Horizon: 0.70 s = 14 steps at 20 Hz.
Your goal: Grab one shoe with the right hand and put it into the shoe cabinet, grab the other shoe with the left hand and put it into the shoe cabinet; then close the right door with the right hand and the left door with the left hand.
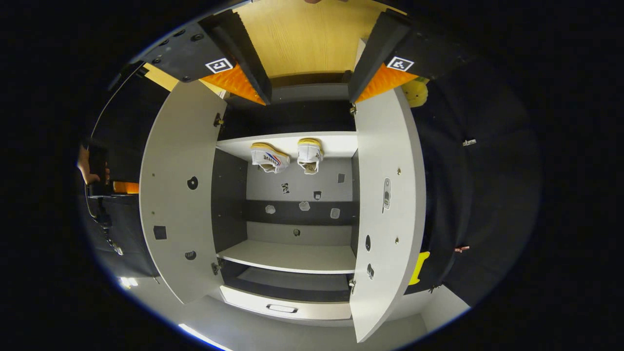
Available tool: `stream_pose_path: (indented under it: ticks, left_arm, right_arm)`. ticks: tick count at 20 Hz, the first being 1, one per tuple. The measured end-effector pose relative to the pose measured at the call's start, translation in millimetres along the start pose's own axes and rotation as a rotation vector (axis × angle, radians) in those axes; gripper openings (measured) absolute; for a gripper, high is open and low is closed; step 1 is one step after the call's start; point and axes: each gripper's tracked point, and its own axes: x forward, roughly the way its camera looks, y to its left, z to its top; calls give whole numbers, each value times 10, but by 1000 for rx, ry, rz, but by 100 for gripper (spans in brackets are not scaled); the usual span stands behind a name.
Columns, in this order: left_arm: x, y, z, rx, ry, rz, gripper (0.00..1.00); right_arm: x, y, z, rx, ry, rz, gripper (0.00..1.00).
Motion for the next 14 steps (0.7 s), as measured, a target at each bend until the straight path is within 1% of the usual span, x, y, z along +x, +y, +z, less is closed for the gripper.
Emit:
stream_pose_path:
  ticks: [1,2,3,4,5,6,9,14]
  left_arm:
    - [-13,0,-11,0,1,4,98]
    - [-30,0,-12,3,2,9,98]
    - [-44,8,-12,9,0,16,98]
    - [-50,19,-7,15,0,21,98]
    - [-56,19,-13,19,0,25,98]
    - [-64,17,-4,20,-1,25,98]
    - [-82,-1,21,14,-12,20,98]
    - [-115,98,-62,-9,7,36,98]
  right_arm:
    - [30,83,-22,23,10,29,96]
    - [66,120,-33,31,14,41,98]
    - [89,100,-22,29,6,41,95]
    - [98,98,-24,30,7,39,95]
    - [86,111,-31,39,13,40,92]
    - [82,111,-37,42,17,33,95]
    - [50,154,-35,39,22,12,95]
    - [-40,513,-1,79,27,52,95]
